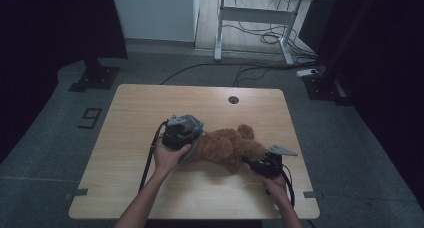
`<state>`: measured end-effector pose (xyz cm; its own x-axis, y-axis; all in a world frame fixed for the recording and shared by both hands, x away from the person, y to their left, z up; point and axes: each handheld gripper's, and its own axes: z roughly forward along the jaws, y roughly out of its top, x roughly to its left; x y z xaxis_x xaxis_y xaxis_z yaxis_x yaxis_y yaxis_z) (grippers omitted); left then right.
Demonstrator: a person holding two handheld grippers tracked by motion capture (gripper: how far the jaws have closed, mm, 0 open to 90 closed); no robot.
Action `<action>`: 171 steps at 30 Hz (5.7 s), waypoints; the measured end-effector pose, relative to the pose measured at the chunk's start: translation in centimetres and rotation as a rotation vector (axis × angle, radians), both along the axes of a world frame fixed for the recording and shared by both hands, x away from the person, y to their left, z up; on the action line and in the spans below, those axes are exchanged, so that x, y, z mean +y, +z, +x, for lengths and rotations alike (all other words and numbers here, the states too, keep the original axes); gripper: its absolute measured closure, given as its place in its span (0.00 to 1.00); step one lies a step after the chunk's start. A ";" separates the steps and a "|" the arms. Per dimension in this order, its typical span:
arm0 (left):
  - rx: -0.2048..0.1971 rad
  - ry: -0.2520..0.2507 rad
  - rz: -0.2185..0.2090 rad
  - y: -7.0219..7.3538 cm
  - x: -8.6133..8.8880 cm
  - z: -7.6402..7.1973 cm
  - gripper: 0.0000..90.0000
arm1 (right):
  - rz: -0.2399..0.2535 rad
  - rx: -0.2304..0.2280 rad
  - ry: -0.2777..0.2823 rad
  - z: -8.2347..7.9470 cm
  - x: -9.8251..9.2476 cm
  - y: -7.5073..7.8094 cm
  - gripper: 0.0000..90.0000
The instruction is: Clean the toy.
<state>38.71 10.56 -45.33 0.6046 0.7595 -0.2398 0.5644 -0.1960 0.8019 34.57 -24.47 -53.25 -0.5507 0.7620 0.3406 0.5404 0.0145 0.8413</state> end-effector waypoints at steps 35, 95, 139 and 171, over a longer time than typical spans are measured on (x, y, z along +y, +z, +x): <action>0.001 -0.106 0.004 -3.4 0.6 -5.5 0.87 | -0.146 0.023 0.146 -2.2 4.5 0.9 0.60; 0.084 0.246 0.145 -6.1 7.7 1.4 0.88 | -0.112 -0.082 0.045 -1.3 3.9 -0.6 0.67; -0.100 0.125 0.045 1.2 0.0 1.1 0.88 | -0.103 -0.075 0.055 -1.1 3.9 -0.6 0.66; 0.124 0.159 0.182 -7.8 7.2 -0.3 0.88 | -0.080 -0.055 0.050 -0.7 3.6 -0.7 0.66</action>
<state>38.44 17.76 -53.11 0.4490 0.8799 -0.1554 0.6912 -0.2318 0.6845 33.83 -20.85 -53.96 -0.6053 0.7564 0.2479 0.4899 0.1085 0.8650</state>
